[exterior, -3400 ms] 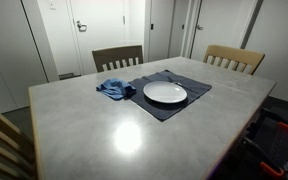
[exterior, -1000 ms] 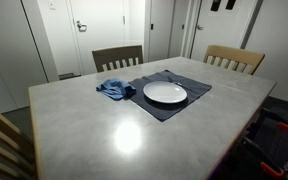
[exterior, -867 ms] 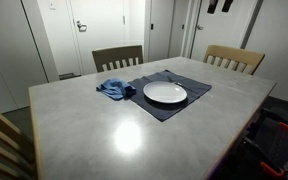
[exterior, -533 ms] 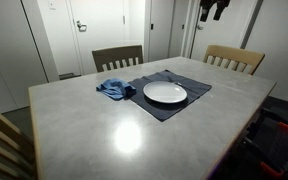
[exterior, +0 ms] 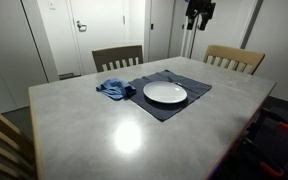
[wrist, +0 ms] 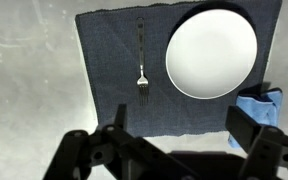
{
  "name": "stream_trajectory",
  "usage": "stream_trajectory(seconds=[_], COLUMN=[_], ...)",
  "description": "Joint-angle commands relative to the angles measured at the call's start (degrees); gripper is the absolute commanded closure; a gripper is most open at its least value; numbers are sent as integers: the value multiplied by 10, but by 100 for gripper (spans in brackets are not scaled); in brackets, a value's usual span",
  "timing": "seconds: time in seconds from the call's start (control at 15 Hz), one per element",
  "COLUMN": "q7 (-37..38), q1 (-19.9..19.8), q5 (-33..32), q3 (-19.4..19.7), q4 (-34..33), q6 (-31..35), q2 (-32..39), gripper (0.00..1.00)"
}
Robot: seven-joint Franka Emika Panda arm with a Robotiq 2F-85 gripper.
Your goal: Place the fork on the plate
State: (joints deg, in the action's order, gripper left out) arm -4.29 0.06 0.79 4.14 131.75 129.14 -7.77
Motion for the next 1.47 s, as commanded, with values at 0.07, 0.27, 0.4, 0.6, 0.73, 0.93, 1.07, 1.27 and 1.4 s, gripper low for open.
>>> stream_trajectory(seconds=[0.07,0.27,0.4,0.6,0.73,0.93,1.07,1.27,1.4], q7=[1,14,20,7,-3,0,-5,1,3], q1=[-6,-8,-8,-10,-13,-16,-13,-13,-13], q5=[1,6,14,36,45,35,0,3,3], q3=[-7,-6,-6,-7,-10,-11,-7,-11,-12], q4=[-1,-36,-56,-86,-107,-138,-142,-130,-130], q6=[-1,-14,-11,-7,1,-7,11,13,12], q2=[0,51,95,157,199,245,260,250,250], gripper=[0,0,0,0,0,0,0,0,0])
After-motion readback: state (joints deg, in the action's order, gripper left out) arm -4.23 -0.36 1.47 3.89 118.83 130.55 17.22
